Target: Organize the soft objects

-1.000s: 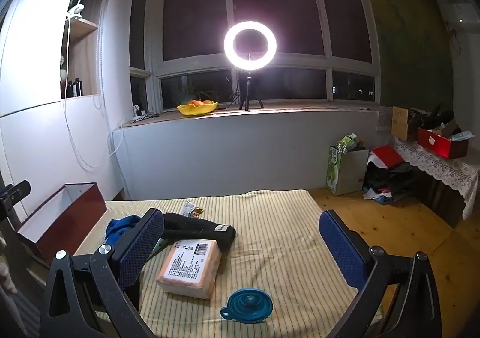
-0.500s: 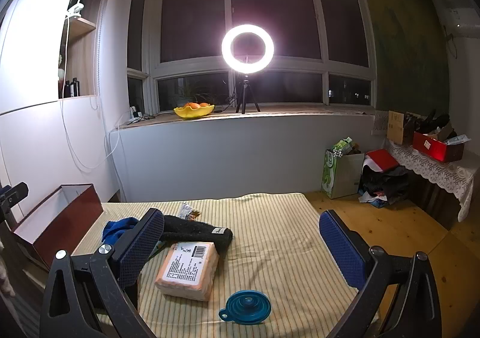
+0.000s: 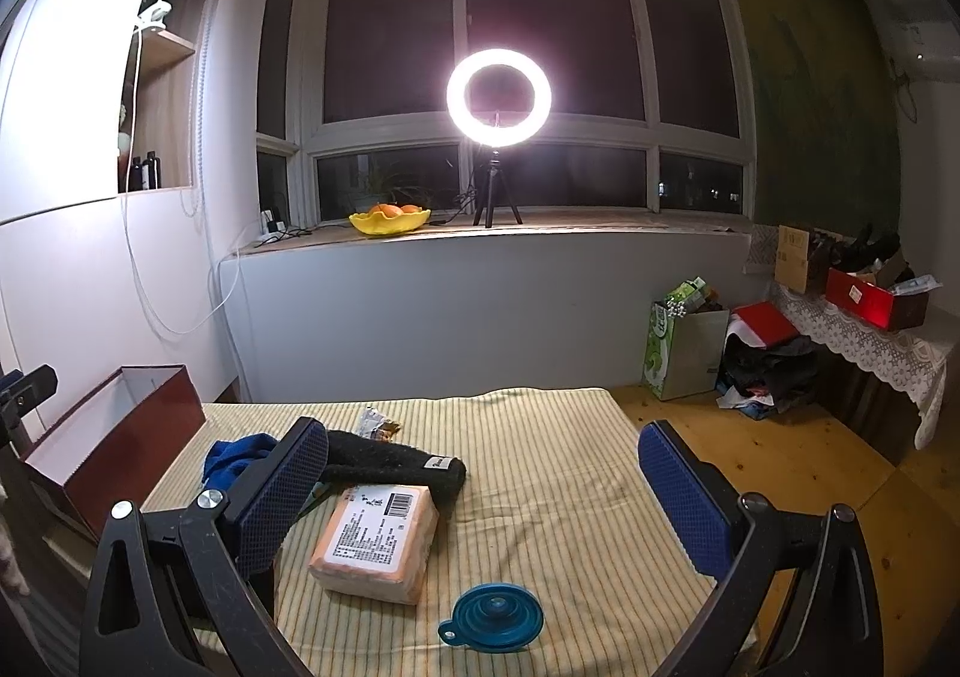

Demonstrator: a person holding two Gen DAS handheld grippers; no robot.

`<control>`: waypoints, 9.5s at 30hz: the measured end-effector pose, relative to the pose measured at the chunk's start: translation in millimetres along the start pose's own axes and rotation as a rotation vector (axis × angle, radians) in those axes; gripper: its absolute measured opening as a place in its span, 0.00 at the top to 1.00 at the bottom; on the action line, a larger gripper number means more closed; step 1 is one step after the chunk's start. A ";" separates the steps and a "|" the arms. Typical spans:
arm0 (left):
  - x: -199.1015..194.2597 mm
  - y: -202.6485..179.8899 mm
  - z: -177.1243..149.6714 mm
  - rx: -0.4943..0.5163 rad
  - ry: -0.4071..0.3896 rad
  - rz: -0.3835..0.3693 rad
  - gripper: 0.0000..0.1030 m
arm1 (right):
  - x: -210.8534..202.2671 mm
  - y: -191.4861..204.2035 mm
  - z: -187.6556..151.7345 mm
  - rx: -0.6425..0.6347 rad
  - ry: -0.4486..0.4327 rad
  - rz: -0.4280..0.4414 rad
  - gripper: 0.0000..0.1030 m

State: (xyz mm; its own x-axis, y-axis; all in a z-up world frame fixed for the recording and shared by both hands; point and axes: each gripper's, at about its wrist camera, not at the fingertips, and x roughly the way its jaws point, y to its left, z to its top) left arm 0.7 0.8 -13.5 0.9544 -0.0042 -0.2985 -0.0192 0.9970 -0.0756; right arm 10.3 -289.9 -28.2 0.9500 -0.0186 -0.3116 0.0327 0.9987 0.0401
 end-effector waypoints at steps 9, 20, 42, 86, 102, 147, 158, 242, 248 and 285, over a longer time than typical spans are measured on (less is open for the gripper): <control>0.9 0.7 0.1 -0.001 0.002 0.000 0.15 | 1.0 2.2 0.0 -0.004 -0.002 0.002 0.01; 2.6 2.0 -2.7 -0.004 0.005 -0.003 0.15 | 2.7 5.0 -1.8 -0.011 0.007 0.005 0.01; 2.8 0.4 -8.3 -0.010 0.017 -0.002 0.15 | 8.0 7.6 -5.8 -0.018 0.020 0.006 0.01; 54.7 50.2 -117.5 -0.140 0.499 -0.150 0.23 | 86.5 120.9 -85.1 -0.138 0.530 0.584 0.09; 84.5 49.2 -138.4 -0.145 0.575 -0.228 0.30 | 148.9 160.3 -113.1 -0.128 0.774 0.612 0.15; 59.6 103.6 -45.1 -0.158 0.299 -0.188 0.51 | 123.9 238.0 -16.6 -0.154 0.617 0.810 0.57; 77.0 178.4 -19.6 -0.186 0.240 0.016 0.51 | 149.8 355.6 4.9 -0.247 0.592 0.936 0.57; 123.8 -58.7 -81.2 -0.026 0.556 -0.436 0.34 | 157.0 -7.1 -31.2 0.102 0.631 0.516 0.37; 146.9 -78.6 -88.7 -0.053 0.628 -0.509 0.34 | 178.6 -16.3 -42.2 0.163 0.703 0.529 0.37; 163.5 -111.0 -102.7 -0.002 0.710 -0.608 0.38 | 212.4 18.8 -82.0 0.173 0.857 0.536 0.49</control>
State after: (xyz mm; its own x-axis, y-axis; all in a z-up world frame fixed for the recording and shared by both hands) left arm 128.3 -118.5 -151.6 0.3947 -0.5724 -0.7187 0.4229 0.8076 -0.4110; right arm 187.2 -271.1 -171.4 0.3142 0.5366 -0.7831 -0.2225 0.8436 0.4887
